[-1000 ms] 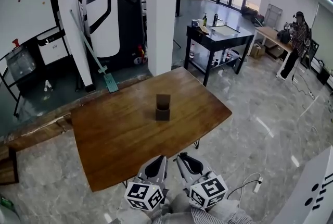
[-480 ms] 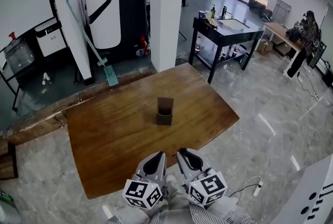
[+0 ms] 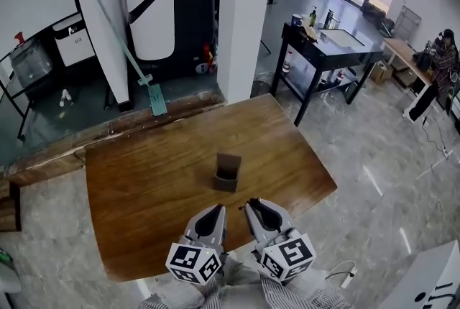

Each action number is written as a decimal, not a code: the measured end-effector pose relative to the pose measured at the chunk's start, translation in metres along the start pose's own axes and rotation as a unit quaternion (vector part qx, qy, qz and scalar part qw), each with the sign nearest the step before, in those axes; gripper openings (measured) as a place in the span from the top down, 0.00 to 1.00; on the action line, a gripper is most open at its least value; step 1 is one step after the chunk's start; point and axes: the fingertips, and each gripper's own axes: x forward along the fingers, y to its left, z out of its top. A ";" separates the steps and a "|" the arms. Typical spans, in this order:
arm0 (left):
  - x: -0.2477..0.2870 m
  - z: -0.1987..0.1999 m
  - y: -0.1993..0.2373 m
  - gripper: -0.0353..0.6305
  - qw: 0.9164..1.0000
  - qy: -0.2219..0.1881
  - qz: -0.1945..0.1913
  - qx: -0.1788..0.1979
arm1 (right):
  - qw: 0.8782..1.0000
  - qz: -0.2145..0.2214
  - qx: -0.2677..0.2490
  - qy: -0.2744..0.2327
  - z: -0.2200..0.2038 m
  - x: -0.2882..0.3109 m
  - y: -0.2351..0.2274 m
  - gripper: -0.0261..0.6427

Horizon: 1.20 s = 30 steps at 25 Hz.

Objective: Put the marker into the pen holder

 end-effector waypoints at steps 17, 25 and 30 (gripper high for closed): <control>0.051 0.006 0.032 0.94 1.000 0.019 0.023 -0.005 | 1.000 0.013 0.002 0.029 0.002 0.062 -0.043 0.91; 0.062 -0.015 0.064 0.94 0.999 0.034 0.031 -0.026 | 0.999 0.015 -0.008 0.050 -0.022 0.113 -0.050 0.91; 0.070 -0.030 0.082 0.94 0.998 0.049 0.034 -0.034 | 0.997 0.019 -0.012 0.070 -0.044 0.137 -0.051 0.91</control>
